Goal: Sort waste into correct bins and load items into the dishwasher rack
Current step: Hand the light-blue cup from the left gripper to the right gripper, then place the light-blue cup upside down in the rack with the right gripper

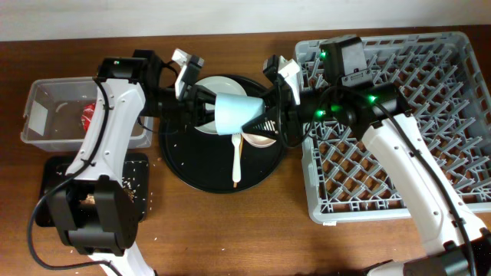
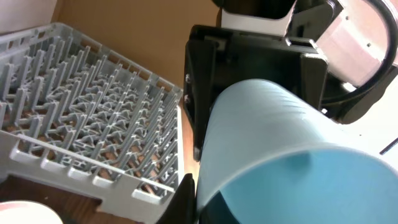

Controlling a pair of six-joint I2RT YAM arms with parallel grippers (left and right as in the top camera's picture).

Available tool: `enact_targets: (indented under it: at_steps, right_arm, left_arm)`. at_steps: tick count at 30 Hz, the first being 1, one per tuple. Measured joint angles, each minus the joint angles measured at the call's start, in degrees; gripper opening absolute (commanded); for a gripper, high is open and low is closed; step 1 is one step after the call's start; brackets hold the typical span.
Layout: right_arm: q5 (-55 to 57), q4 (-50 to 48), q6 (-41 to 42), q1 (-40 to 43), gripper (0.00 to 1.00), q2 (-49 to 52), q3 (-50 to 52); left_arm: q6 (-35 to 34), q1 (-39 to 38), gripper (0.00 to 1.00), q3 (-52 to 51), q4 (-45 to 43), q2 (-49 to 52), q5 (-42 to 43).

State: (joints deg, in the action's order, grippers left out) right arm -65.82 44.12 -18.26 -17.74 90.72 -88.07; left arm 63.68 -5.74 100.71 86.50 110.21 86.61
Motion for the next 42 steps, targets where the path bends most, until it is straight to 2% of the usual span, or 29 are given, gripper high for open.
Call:
enact_targets:
  at_steps: [3,6,7,9,10,12,14,16,17,18,19,20,22,23,25,27,35,36,37,38,42]
  right_arm:
    - [1.4,-0.1,0.3,0.4,0.34,0.2,0.0]
    - [4.1,2.0,1.4,2.4,0.34,0.2,0.0]
    - [7.3,3.0,1.9,2.7,0.27,0.2,0.0]
    - [17.4,6.3,7.2,4.7,0.23,0.2,-0.1]
    - [26.9,8.3,11.8,9.2,0.23,0.2,-0.1]
    - [36.1,11.7,14.4,14.0,0.19,0.2,-0.4]
    - [46.9,13.9,16.7,18.9,0.10,0.2,-2.4]
    - [58.0,15.4,17.9,20.8,0.07,0.2,-3.1]
    - [61.9,15.8,18.3,21.0,0.07,0.2,-3.1]
    - [65.2,16.0,18.5,21.0,0.07,0.2,-3.1]
    - [66.4,16.4,18.5,21.0,0.06,0.2,-3.1]
    - [67.1,17.4,18.6,21.0,0.05,0.2,-3.1]
    - [68.1,20.8,19.8,21.0,0.04,0.4,-3.3]
    - [68.1,22.8,19.9,21.0,0.04,1.4,-3.4]
    - [66.9,24.6,20.0,21.0,0.04,4.1,-3.5]
    - [64.5,25.8,20.0,21.0,0.04,6.7,-3.5]
    - [61.6,27.4,20.0,21.0,0.05,13.1,-2.4]
    - [61.6,25.8,20.0,21.0,0.21,13.7,-1.3]
    - [61.6,24.8,20.0,21.0,0.59,14.1,-0.6]
    - [61.6,24.1,20.3,21.0,0.97,14.8,-0.1]
    - [61.6,26.4,20.6,21.0,0.99,15.2,-2.7]
  left_arm:
    - [-2.7,0.6,0.15,-0.1,-3.7,-0.2,-3.3]
    - [-7.2,5.5,0.15,-0.2,-7.1,-0.2,-6.4]
    - [-8.3,7.0,0.15,-0.2,-7.1,-0.2,-8.3]
    - [-12.9,6.8,0.15,-0.3,-8.2,-0.2,-12.7]
    - [-15.7,6.8,0.15,-0.3,-8.3,-0.2,-16.6]
    - [-19.9,6.6,0.14,-0.3,-8.4,-0.2,-21.4]
    - [-23.5,5.6,0.14,-0.3,-8.4,-0.2,-25.1]
    - [-27.5,4.2,0.14,-0.4,-9.7,-0.2,-28.8]
    - [-30.9,3.4,0.13,-0.5,-12.1,-0.2,-31.7]
    - [-38.0,1.8,0.14,-0.5,-16.4,-0.2,-37.8]
    - [-46.6,0.2,0.16,-0.5,-18.7,-0.2,-45.2]
    - [-52.5,-1.2,0.22,-0.6,-20.2,-0.2,-51.7]
    - [-62.0,-4.5,0.27,-0.6,-21.7,-0.2,-63.3]
    - [-64.8,-6.7,0.36,-0.6,-22.8,-0.2,-67.7]
    - [-67.8,-8.7,0.61,-0.6,-24.2,-0.2,-71.3]
    - [-69.2,-9.0,0.74,-0.6,-24.9,-0.2,-73.5]
    - [-70.4,-9.0,0.79,-0.6,-24.9,-0.2,-74.7]
    - [-70.4,-9.0,0.79,-0.6,-24.9,-0.2,-74.7]
    - [-70.4,-9.0,0.87,-0.6,-24.9,-0.2,-74.7]
    - [-70.4,-9.0,0.99,-0.6,-24.9,-0.2,-74.7]
    - [-70.6,-9.0,0.99,-0.6,-24.8,-0.2,-74.9]
